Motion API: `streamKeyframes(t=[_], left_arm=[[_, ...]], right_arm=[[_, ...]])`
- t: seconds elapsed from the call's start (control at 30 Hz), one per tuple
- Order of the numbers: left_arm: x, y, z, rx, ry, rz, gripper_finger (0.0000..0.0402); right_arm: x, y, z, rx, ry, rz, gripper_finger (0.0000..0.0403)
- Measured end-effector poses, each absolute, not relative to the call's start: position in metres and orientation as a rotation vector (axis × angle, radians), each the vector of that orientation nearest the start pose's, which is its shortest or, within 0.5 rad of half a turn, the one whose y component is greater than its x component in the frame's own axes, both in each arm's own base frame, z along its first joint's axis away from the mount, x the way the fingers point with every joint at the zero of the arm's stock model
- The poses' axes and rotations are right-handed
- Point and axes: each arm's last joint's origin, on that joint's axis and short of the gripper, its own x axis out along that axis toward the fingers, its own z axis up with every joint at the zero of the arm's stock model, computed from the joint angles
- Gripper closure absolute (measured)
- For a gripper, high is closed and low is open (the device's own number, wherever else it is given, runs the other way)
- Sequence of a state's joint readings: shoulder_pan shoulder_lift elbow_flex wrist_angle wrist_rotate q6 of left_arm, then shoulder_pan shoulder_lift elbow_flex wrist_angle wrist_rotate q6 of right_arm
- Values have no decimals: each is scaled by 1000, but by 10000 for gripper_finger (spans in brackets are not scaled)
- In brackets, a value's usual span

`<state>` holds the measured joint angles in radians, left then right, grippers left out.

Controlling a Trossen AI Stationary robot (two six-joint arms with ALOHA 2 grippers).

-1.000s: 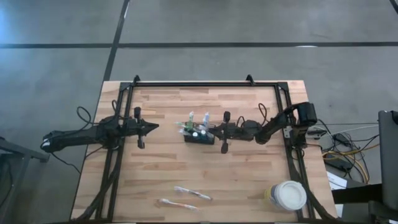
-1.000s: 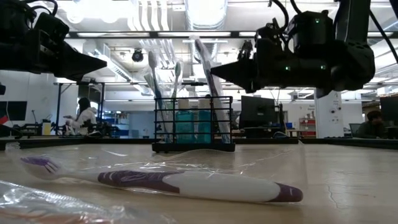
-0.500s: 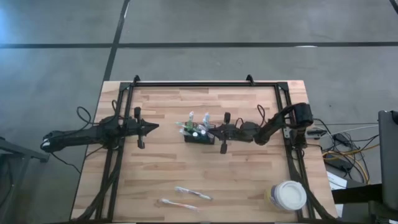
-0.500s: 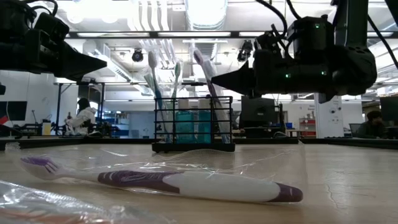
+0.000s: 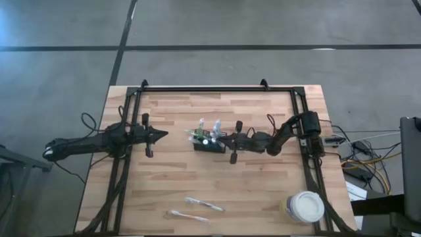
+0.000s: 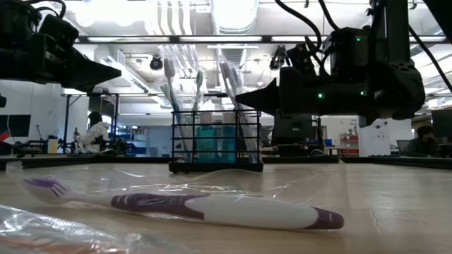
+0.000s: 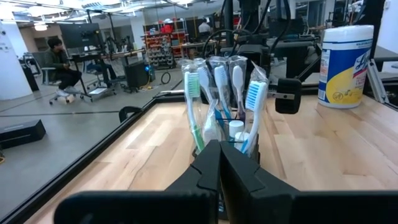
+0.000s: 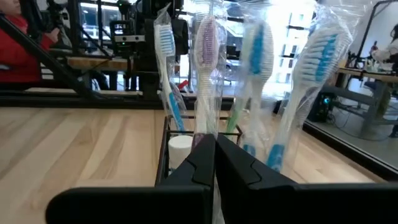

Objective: Pick & Place toothbrushing station
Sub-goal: Put the top purple toothbrush into the wire organizer, then put the purple toothbrush into the wire organizer

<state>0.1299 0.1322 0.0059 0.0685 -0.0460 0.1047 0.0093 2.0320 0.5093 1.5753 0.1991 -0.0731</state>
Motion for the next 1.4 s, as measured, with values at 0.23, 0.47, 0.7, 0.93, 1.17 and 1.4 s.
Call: streamKeyframes(t=[0.23, 0.47, 0.7, 0.93, 1.17, 1.4], left_arm=[[104, 15, 161, 102, 67, 173, 392], [104, 15, 161, 102, 68, 173, 392], [104, 15, 161, 102, 68, 173, 392], [104, 15, 161, 102, 68, 174, 392], [104, 15, 161, 103, 68, 174, 392], [104, 15, 162, 99, 64, 176, 392]], right_arm=[[302, -2, 109, -76, -52, -166, 394], [299, -1, 121, -20, -24, -162, 351], [295, 0, 149, -19, -16, -163, 270], [285, 7, 179, -53, -24, -140, 232], [279, 29, 204, -88, -5, -63, 240], [295, 56, 229, -136, 215, -7, 303]])
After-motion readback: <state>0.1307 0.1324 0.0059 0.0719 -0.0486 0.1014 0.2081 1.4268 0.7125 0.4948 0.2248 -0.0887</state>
